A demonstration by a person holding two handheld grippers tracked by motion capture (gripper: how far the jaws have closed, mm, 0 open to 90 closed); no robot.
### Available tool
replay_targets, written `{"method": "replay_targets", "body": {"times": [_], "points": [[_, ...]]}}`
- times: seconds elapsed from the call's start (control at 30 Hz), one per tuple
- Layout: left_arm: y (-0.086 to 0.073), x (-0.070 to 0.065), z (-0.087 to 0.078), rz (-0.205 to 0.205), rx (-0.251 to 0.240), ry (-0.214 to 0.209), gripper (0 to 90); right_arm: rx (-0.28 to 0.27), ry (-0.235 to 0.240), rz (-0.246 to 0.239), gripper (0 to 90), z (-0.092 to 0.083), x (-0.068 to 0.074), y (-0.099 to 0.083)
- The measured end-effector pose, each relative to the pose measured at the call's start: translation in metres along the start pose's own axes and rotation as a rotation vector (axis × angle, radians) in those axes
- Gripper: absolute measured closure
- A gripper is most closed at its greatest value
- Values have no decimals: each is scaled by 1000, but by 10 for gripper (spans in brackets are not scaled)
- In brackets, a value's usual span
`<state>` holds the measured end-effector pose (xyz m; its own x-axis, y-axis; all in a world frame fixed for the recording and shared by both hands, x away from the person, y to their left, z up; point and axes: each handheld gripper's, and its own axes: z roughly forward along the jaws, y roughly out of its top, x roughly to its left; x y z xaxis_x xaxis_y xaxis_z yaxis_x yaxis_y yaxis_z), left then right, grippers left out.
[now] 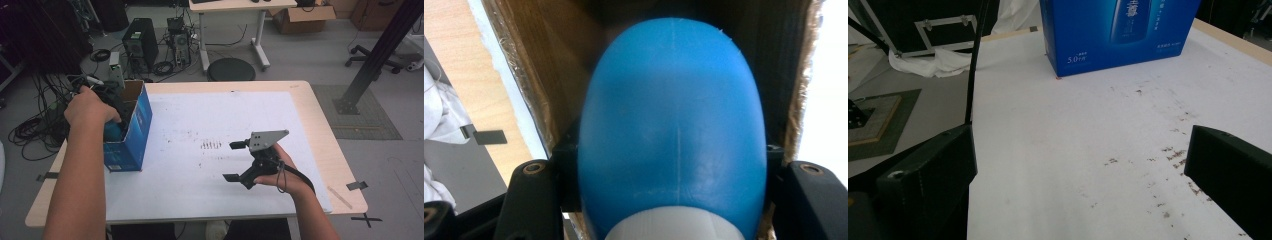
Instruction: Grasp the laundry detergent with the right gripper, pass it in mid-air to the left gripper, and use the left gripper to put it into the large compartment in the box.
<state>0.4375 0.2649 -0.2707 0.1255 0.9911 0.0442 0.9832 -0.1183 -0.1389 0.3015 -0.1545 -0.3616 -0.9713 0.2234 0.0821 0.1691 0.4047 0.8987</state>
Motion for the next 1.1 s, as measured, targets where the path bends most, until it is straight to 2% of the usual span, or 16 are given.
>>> {"method": "replay_targets", "body": {"times": [0.27,0.87,1.1], "points": [[1,4,8,-8,0,-2,386,1,2,1,4,2,0,0],[5,3,24,-1,7,-6,386,1,-2,8,4,2,0,-4],[5,3,25,-3,10,-5,386,-4,-1,10,4,2,0,-4]]}}
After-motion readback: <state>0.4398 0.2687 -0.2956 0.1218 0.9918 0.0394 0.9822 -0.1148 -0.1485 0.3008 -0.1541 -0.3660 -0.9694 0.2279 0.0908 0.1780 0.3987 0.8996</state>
